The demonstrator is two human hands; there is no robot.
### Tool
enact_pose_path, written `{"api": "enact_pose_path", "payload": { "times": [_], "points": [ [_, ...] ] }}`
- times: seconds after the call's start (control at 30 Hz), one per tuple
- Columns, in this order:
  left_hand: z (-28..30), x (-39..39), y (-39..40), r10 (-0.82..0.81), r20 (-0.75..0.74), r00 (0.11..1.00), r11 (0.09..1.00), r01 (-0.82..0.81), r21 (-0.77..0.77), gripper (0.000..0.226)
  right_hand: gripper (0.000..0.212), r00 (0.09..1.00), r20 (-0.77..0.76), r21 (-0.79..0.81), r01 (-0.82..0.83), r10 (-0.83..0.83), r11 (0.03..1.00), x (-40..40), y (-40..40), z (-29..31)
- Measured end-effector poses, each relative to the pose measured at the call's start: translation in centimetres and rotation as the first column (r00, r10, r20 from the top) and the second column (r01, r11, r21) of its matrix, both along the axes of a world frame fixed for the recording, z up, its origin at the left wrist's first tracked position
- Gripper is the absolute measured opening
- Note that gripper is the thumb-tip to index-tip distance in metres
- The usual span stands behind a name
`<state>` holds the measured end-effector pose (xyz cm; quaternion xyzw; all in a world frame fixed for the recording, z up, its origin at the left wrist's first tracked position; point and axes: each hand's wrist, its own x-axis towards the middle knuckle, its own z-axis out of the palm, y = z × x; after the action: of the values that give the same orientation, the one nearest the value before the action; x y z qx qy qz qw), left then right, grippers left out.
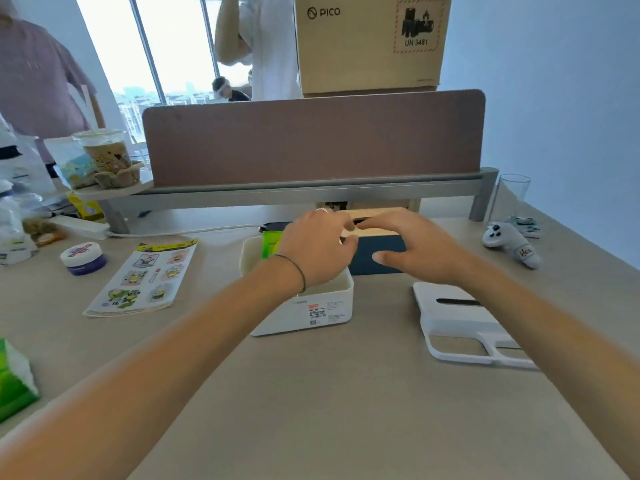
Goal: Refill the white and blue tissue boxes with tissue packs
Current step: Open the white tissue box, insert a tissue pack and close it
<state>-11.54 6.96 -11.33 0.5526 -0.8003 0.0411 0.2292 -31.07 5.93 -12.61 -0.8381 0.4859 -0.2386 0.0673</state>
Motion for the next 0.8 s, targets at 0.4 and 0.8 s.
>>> {"api": "enact_pose_path", "payload": {
  "times": [0.4, 0.8],
  "points": [
    [-6.8, -12.3, 1.9, -0.317, 0.065, 0.946, 0.922, 0.291, 0.256, 0.036, 0.034, 0.966, -0.101, 0.188, 0.252, -0.237, 0.949, -13.7, 5.3, -5.7],
    [-9.1, -14.7, 1.0, -0.339, 0.137, 0.931, 0.914, 0.292, 0.281, 0.045, 0.028, 0.930, -0.114, 0.114, 0.360, -0.348, 0.926, -16.3, 6.4, -8.6]
  ]
}}
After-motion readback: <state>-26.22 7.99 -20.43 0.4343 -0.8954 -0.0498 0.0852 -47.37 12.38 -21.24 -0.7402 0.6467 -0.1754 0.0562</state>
